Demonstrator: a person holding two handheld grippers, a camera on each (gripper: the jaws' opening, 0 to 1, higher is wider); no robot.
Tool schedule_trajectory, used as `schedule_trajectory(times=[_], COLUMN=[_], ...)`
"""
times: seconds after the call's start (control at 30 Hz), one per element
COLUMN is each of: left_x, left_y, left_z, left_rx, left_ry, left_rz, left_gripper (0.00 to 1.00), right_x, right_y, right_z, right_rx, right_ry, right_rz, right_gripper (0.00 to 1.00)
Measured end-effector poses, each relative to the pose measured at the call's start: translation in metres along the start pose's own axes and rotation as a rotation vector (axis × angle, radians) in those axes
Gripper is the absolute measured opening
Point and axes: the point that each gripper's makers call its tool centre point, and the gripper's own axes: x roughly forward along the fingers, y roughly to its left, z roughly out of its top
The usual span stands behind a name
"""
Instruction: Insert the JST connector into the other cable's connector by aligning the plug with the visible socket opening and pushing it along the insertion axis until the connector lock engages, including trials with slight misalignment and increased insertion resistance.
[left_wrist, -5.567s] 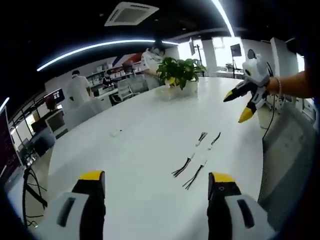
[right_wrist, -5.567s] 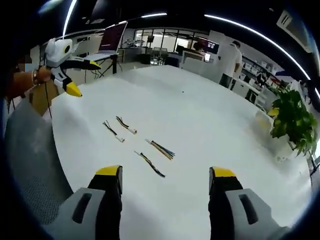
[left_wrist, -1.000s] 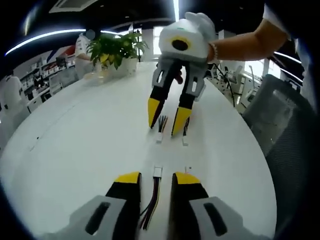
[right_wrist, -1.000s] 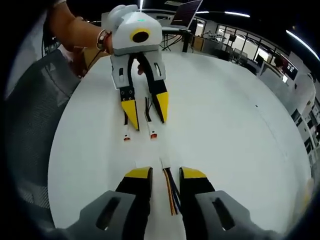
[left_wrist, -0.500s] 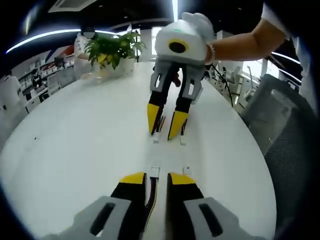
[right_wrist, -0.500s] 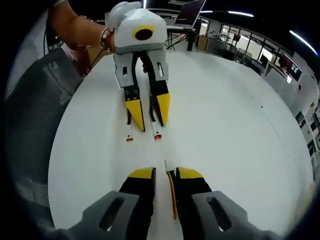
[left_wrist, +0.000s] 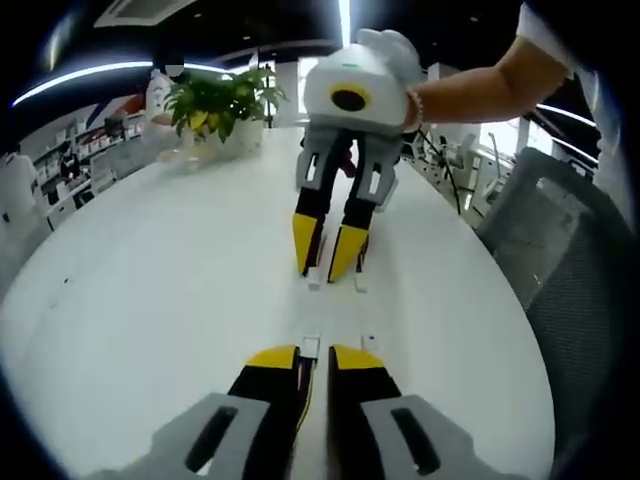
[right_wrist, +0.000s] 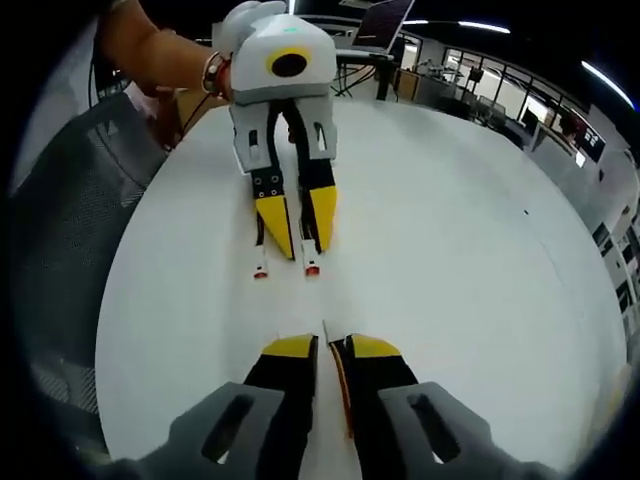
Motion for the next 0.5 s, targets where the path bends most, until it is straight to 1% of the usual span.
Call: schedule_trajectory(times=[0.13, 0.4, 0.5], left_x=[-0.0001, -0.0002, -0.0003], left_y=[0.0005, 0.0013, 0.0016], left_z=[-0.0001, -0.0003, -0.0003], left_rx=[-0.004, -0.021, -0.03], left_ry=[-0.004, -0.013, -0.02], left_rz=[0.0, 0.007, 0.015], left_gripper=[0.02, 0.01, 0.01], right_x=[-0.0008, -0.0004, -0.0004], right_y=[-0.0002, 0.0002, 0.0009], right_z=[-0.0009, -0.001, -0.0008], right_rx=[0.003, 0.015, 0.007], right_ry=[0.0, -0.019, -0.021], right_rz=[0.001, -0.004, -0.009], right_gripper=[0.09, 0.06, 0.05])
